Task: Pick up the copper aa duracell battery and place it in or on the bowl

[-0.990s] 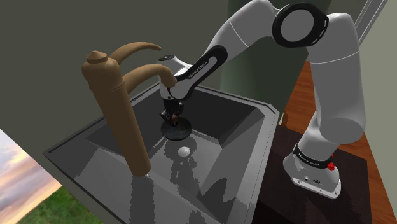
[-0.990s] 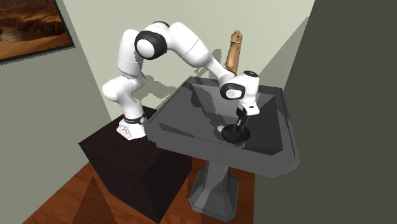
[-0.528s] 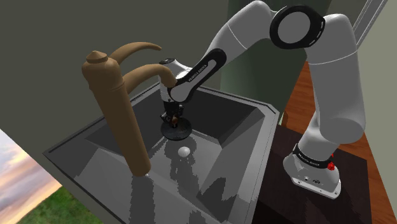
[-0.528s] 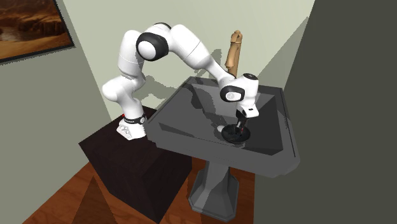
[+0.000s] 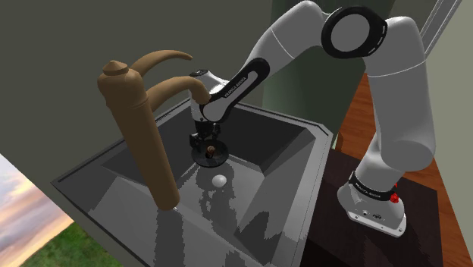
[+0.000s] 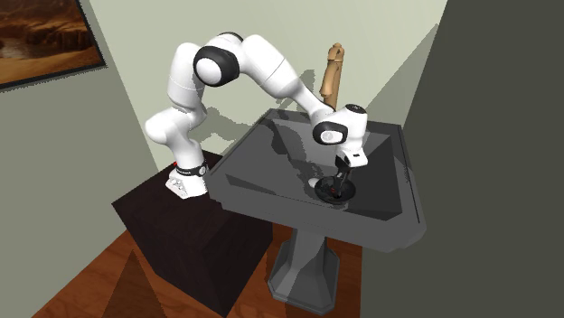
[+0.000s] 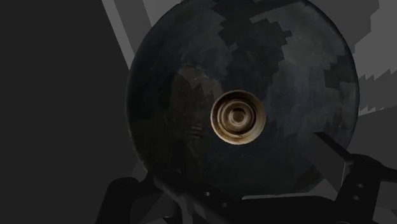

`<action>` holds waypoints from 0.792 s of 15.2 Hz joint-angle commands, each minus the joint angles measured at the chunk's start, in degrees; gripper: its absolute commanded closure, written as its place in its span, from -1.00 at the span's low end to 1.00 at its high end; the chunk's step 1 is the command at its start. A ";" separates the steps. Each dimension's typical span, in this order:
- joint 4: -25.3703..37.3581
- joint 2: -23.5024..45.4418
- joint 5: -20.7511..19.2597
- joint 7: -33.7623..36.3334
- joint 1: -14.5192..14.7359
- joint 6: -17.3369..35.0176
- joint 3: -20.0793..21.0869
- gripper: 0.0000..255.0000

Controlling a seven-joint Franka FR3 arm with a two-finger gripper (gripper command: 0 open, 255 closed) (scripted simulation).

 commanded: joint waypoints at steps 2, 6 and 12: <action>0.26 -2.58 0.92 -0.58 -0.48 -2.78 0.63 -1.00; 0.76 -4.73 1.73 -1.09 -0.84 -5.36 1.11 -1.00; 0.77 -4.73 1.73 -1.10 -0.84 -5.36 1.10 -1.00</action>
